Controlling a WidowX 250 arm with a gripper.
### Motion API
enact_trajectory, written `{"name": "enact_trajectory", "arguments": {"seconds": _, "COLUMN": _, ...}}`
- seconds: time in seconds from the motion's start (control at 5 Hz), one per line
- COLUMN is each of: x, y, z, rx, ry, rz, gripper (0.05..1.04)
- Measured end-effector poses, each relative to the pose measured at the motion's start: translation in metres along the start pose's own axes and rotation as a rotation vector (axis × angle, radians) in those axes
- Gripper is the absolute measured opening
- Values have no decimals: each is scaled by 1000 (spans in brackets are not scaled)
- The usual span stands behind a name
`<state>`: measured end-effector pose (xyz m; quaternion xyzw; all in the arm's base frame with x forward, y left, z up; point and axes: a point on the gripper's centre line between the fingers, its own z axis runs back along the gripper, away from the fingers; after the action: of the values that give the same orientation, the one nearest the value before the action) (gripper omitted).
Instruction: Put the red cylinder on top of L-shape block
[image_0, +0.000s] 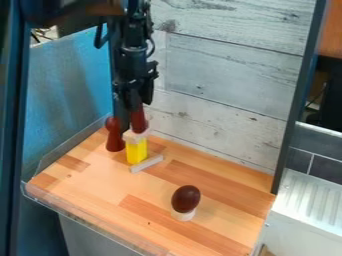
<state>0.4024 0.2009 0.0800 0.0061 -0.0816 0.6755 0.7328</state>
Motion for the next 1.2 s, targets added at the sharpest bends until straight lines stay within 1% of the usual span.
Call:
{"name": "enact_trajectory", "arguments": {"seconds": 0.2, "x": 1, "y": 0, "z": -1, "rx": 2, "ry": -10, "rz": -1, "gripper": 496}}
{"name": "enact_trajectory", "arguments": {"seconds": 0.6, "x": 2, "y": -1, "z": -1, "rx": -3, "ry": -14, "rz": 2, "gripper": 496}}
{"name": "enact_trajectory", "arguments": {"seconds": 0.8, "x": 1, "y": -1, "z": -1, "rx": -4, "ry": -5, "rz": -7, "gripper": 566}}
{"name": "enact_trajectory", "arguments": {"seconds": 1.0, "x": 0, "y": 0, "z": -1, "rx": 1, "ry": 2, "rz": -23, "gripper": 871}}
{"name": "enact_trajectory", "arguments": {"seconds": 1.2, "x": 0, "y": -2, "z": -1, "rx": -11, "ry": 0, "rz": -22, "gripper": 1006}}
